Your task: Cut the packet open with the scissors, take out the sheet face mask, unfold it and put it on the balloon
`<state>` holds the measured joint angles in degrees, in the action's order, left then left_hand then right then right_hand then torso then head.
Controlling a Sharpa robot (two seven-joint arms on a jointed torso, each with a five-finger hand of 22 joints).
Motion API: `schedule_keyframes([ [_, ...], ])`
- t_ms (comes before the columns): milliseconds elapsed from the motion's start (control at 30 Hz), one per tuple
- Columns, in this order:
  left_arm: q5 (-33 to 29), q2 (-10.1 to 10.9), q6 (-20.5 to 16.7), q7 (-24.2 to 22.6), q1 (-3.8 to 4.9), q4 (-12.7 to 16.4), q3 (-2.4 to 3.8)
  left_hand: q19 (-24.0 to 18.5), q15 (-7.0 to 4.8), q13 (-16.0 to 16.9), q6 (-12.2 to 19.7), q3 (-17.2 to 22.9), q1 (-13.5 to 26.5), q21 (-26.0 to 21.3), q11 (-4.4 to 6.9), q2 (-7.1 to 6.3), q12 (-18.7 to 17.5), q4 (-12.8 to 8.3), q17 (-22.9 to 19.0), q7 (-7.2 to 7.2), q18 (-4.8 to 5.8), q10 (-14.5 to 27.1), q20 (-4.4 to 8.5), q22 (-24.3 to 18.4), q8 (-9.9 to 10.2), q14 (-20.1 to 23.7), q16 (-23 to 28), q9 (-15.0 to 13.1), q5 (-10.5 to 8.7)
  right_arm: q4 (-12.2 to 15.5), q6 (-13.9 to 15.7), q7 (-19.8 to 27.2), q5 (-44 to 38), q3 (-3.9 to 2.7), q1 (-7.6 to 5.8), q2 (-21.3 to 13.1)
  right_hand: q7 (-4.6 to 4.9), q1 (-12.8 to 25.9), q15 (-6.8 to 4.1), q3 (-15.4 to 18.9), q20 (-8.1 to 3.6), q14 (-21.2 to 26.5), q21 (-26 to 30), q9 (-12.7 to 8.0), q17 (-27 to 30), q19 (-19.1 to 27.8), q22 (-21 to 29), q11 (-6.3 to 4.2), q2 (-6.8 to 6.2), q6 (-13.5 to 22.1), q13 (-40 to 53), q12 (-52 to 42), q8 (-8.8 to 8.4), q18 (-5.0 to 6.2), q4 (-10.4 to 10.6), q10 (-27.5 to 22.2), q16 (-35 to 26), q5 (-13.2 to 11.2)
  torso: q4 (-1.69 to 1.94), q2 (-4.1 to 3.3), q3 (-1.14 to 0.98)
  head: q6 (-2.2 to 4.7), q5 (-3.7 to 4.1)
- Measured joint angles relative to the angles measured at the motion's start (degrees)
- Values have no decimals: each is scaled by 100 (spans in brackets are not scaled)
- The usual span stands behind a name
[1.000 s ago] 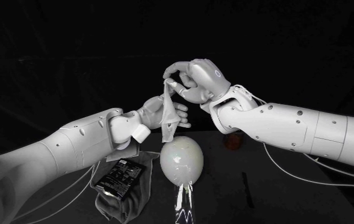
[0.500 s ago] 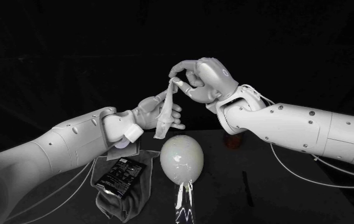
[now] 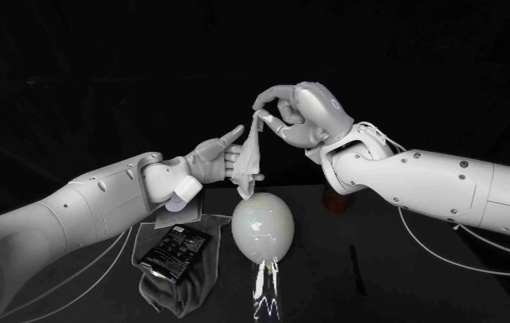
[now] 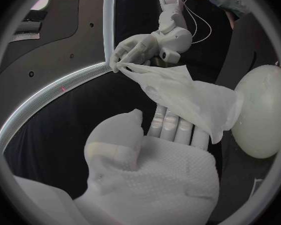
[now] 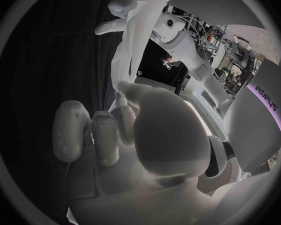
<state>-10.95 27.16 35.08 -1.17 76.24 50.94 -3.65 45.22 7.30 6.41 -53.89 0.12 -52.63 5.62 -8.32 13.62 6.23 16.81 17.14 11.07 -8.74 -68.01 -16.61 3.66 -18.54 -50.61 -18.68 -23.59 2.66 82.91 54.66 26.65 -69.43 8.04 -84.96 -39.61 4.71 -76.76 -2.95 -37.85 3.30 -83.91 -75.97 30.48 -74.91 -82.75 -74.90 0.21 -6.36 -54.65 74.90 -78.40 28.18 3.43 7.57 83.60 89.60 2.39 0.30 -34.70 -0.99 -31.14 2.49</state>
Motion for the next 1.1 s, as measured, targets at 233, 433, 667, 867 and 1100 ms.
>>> schedule_keyframes([
  [233,90,68,-156,-76,1,61,-1,-72,88,14,30,-113,-500,-118,-41,-31,-53,-19,67,30,1,179,-10,16,4,359,-53,21,0,-13,1,-4,50,4,21,-50,-12,0,0,16,0,0,0,0,-4,0,-2,0,0,-11,1,0,0,0,16,0,20,18,3,2,1,-16,-6],
  [433,203,114,-206,-130,1,141,-1,-143,110,41,51,-186,-1265,-157,-49,-217,-57,-62,143,10,1,249,1,16,4,541,-234,47,0,-63,1,-9,83,13,46,-53,-13,0,0,17,0,0,0,0,-4,0,-4,0,0,-11,4,1,0,0,16,0,20,19,4,2,2,-29,-15],
  [667,320,171,-220,-178,1,191,-2,-142,110,65,110,-250,-2009,-157,-38,-387,-57,-104,199,-9,1,300,2,22,37,680,-390,89,0,-152,2,-15,110,22,80,-54,-14,0,0,17,0,0,0,0,-4,0,-4,0,0,-7,5,2,0,0,15,0,17,18,7,0,4,-39,-26],
  [867,399,213,-224,-202,1,219,-3,-142,101,65,153,-134,-2768,-157,-8,-517,-57,-381,233,-51,1,373,2,22,77,778,-511,145,0,-228,2,-20,131,23,90,-69,-20,0,0,17,0,0,1,0,-2,0,-4,0,-1,1,5,2,0,0,15,0,16,17,6,0,3,-51,-30],
  [1100,462,236,-211,-230,2,240,-3,-142,109,65,153,6,-3221,-157,2,-589,-57,-521,258,-51,1,424,2,26,95,845,-594,179,0,-278,2,-27,150,23,103,-75,-19,0,0,17,0,0,4,0,1,0,-1,0,-1,5,2,3,0,0,15,0,0,16,1,1,2,-62,-35],
])
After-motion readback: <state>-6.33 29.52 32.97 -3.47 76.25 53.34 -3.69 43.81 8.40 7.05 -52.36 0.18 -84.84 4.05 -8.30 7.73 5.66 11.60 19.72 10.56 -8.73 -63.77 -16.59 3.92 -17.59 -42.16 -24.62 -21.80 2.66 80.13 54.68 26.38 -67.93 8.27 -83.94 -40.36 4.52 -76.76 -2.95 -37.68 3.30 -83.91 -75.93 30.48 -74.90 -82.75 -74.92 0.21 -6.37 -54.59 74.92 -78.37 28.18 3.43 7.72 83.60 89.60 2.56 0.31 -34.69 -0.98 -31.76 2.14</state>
